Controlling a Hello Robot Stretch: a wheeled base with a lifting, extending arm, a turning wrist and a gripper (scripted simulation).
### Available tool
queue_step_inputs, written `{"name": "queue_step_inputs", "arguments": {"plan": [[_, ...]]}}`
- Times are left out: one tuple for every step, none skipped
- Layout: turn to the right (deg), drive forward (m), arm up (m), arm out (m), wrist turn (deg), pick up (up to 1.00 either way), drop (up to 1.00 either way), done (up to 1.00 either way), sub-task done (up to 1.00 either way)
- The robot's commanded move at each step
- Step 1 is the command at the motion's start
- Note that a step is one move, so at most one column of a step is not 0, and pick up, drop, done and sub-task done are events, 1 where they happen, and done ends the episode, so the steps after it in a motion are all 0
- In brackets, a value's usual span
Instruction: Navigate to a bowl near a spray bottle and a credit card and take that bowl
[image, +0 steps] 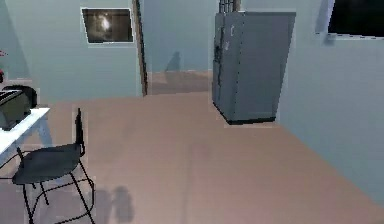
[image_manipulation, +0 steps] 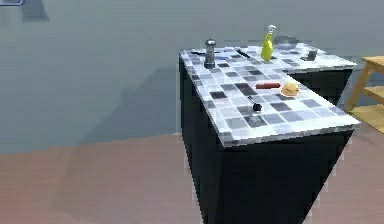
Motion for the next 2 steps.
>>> {"name": "queue_step_inputs", "arguments": {"plan": [[-9.0, 0.0, 0.0, 0.0, 0.0, 0.0, 0.0, 0.0, 0.0], [0.0, 0.15, 0.0, 0.0, 0.0, 0.0, 0.0, 0.0, 0.0]]}}
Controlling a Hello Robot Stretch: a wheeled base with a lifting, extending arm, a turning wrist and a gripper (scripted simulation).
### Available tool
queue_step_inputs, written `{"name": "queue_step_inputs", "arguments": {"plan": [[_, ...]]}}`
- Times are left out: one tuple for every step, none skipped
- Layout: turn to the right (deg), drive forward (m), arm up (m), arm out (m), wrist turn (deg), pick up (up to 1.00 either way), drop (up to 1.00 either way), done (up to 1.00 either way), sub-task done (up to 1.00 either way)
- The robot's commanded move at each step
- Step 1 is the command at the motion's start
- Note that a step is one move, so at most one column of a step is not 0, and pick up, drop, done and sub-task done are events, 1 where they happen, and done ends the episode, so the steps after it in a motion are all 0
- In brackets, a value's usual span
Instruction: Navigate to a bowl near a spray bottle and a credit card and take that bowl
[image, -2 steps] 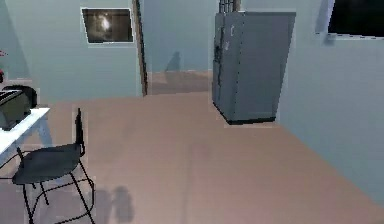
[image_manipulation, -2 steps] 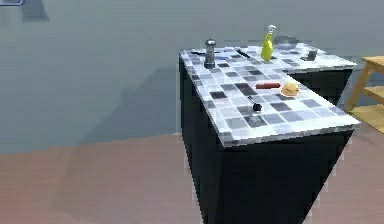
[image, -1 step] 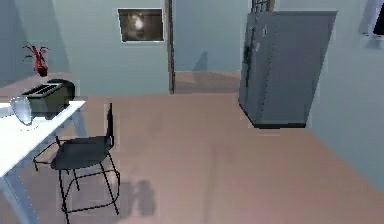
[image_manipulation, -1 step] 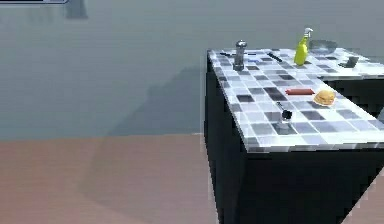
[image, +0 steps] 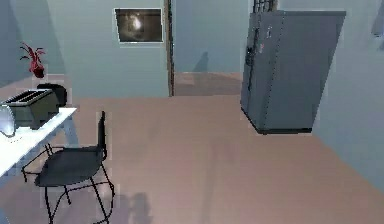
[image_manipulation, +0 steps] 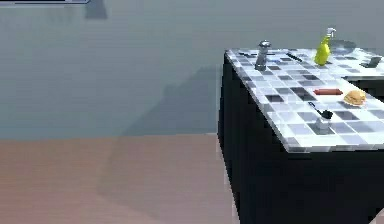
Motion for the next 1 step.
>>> {"name": "queue_step_inputs", "arguments": {"plan": [[39.0, 0.0, 0.0, 0.0, 0.0, 0.0, 0.0, 0.0, 0.0]]}}
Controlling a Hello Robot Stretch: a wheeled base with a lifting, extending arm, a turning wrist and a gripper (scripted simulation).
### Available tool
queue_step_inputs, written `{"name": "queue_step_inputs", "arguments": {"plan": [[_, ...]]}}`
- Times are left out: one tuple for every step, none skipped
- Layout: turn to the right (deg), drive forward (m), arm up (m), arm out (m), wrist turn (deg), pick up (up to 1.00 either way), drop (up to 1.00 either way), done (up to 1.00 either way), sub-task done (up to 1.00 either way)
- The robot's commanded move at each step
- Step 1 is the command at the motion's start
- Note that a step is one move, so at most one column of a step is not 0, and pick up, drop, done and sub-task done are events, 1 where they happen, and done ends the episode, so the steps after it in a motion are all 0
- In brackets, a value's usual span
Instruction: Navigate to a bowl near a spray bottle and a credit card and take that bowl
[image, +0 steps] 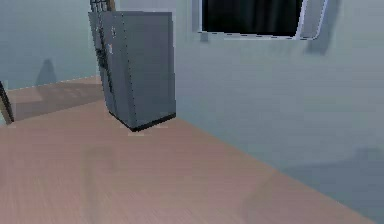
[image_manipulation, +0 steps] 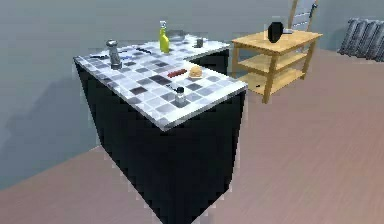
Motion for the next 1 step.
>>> {"name": "queue_step_inputs", "arguments": {"plan": [[0.0, 0.4, 0.0, 0.0, 0.0, 0.0, 0.0, 0.0, 0.0]]}}
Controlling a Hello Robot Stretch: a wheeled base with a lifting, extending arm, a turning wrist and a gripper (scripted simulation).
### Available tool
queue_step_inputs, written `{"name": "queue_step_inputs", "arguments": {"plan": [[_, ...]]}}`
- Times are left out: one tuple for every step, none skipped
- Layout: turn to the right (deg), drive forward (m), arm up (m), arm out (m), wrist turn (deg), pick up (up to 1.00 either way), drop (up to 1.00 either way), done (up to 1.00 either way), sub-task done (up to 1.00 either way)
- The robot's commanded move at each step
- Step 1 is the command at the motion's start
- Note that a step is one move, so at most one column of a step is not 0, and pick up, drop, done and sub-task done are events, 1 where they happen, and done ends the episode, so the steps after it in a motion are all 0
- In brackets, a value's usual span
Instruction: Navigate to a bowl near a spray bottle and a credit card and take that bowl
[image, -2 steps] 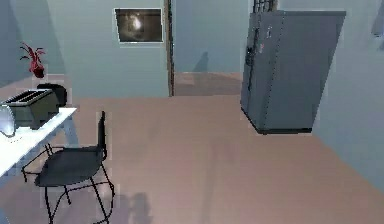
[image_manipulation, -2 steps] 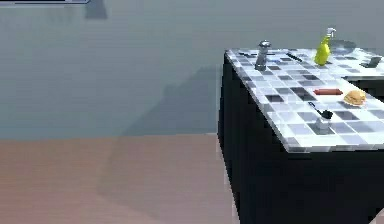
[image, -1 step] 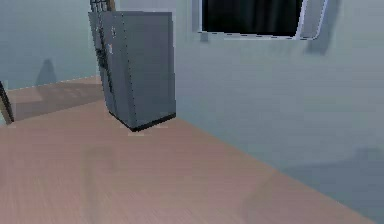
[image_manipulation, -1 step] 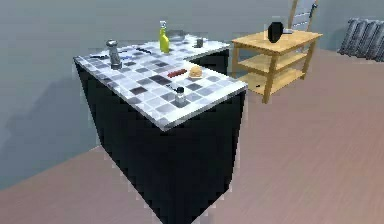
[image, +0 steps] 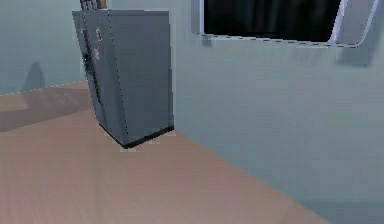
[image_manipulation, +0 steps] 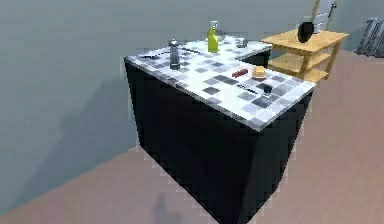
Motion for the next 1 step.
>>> {"name": "queue_step_inputs", "arguments": {"plan": [[45.0, 0.0, 0.0, 0.0, 0.0, 0.0, 0.0, 0.0, 0.0]]}}
